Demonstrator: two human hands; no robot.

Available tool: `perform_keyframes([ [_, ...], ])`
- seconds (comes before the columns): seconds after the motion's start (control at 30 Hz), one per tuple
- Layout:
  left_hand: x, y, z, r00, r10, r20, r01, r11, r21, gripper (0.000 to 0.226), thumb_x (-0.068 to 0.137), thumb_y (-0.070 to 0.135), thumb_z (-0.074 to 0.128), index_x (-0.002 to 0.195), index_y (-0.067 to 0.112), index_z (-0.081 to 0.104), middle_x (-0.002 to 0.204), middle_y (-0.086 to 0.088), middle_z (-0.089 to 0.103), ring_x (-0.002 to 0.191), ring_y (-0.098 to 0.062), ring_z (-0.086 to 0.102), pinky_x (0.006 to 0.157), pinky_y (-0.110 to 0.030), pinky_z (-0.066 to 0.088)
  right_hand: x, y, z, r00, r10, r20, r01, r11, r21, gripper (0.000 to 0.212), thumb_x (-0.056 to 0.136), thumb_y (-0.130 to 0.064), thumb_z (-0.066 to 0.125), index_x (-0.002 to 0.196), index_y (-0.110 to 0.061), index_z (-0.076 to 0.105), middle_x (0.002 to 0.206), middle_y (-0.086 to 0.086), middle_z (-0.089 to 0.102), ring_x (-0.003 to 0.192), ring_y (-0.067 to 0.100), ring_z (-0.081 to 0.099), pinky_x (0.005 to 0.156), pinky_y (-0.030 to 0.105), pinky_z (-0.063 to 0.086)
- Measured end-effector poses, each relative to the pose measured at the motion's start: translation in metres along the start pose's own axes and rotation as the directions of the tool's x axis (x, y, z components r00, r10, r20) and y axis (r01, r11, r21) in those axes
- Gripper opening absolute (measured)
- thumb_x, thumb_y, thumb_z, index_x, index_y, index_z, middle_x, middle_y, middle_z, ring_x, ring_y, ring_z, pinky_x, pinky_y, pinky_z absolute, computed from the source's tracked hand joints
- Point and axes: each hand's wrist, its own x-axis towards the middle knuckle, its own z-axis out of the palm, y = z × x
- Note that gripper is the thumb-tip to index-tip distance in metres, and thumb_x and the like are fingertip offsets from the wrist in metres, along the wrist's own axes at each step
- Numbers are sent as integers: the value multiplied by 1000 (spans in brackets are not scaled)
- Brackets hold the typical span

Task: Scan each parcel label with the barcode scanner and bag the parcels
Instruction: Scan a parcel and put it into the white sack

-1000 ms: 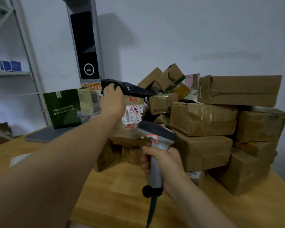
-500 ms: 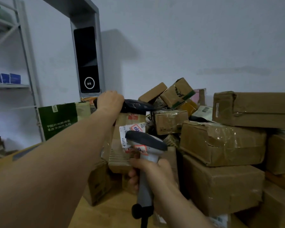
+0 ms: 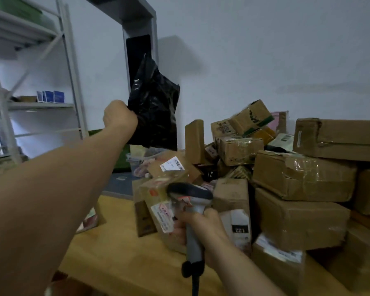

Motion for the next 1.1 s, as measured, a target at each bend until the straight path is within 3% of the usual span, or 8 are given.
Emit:
perform_keyframes([
  [0.1, -35, -28, -15, 998, -67, 2, 67, 986, -151, 30, 95, 11, 52, 66, 2, 56, 70, -15, 58, 82, -29, 62, 67, -33, 46, -10, 18, 13, 995, 99, -17, -99, 995, 24, 23, 83, -17, 73, 91, 3, 63, 81, 18, 64, 73, 30, 62, 74, 43, 55],
  [0.23, -96, -67, -32, 991, -129, 41, 135, 944, -302, 14, 97, 19, 53, 88, 12, 62, 92, -15, 69, 85, -32, 68, 79, -47, 57, -32, 41, 21, 993, 93, -68, -85, 991, 104, 31, 79, -17, 78, 100, 2, 65, 84, 18, 67, 73, 30, 64, 68, 39, 54],
  [0.37, -152, -97, -55, 981, -182, 61, 191, 906, -377, 9, 96, 20, 56, 94, 13, 61, 90, -4, 66, 86, -26, 69, 83, -47, 56, -63, 56, 18, 992, 60, -108, -38, 980, 195, 34, 79, -14, 77, 105, -8, 55, 99, 11, 62, 87, 26, 62, 61, 32, 54],
  [0.47, -184, -111, -78, 964, -245, 98, 263, 864, -429, 11, 97, 21, 55, 101, 13, 61, 92, 0, 65, 85, -17, 69, 79, -48, 58, -79, 66, 11, 989, 59, -133, -33, 981, 193, 36, 80, -12, 76, 110, -4, 58, 99, 13, 64, 89, 26, 64, 70, 36, 56],
  [0.6, -223, -131, -106, 984, -178, 23, 175, 922, -345, 17, 92, 15, 61, 108, 11, 65, 99, 2, 65, 93, -15, 60, 86, -38, 52, -102, 78, 3, 992, 71, -103, -45, 970, 238, 27, 84, -12, 71, 108, -3, 61, 104, 20, 67, 95, 30, 67, 75, 38, 57],
  [0.87, -311, -196, -116, 988, 40, 147, -30, 997, -70, 30, 73, -14, 68, 92, 9, 71, 108, -6, 54, 103, -24, 53, 90, -32, 43, -139, 102, -11, 977, 51, -207, 3, 968, 250, 25, 85, -18, 71, 105, -5, 65, 90, 17, 70, 76, 27, 68, 69, 38, 56],
  [0.97, -337, -212, -109, 980, -55, 191, 67, 996, -55, 25, 74, -14, 69, 86, 7, 73, 128, -16, 44, 118, -29, 46, 102, -32, 38, -152, 110, -16, 981, 48, -186, -5, 974, 228, 20, 86, -16, 70, 100, -3, 65, 80, 17, 69, 65, 22, 66, 55, 30, 55],
  [1.1, -350, -216, -101, 933, -254, 256, 294, 947, -129, 25, 79, -14, 65, 90, 7, 74, 145, -19, 30, 134, -33, 34, 110, -23, 23, -161, 120, -14, 986, 39, -162, -14, 988, 152, 22, 85, -15, 71, 101, -2, 65, 85, 18, 72, 67, 24, 69, 56, 30, 57],
])
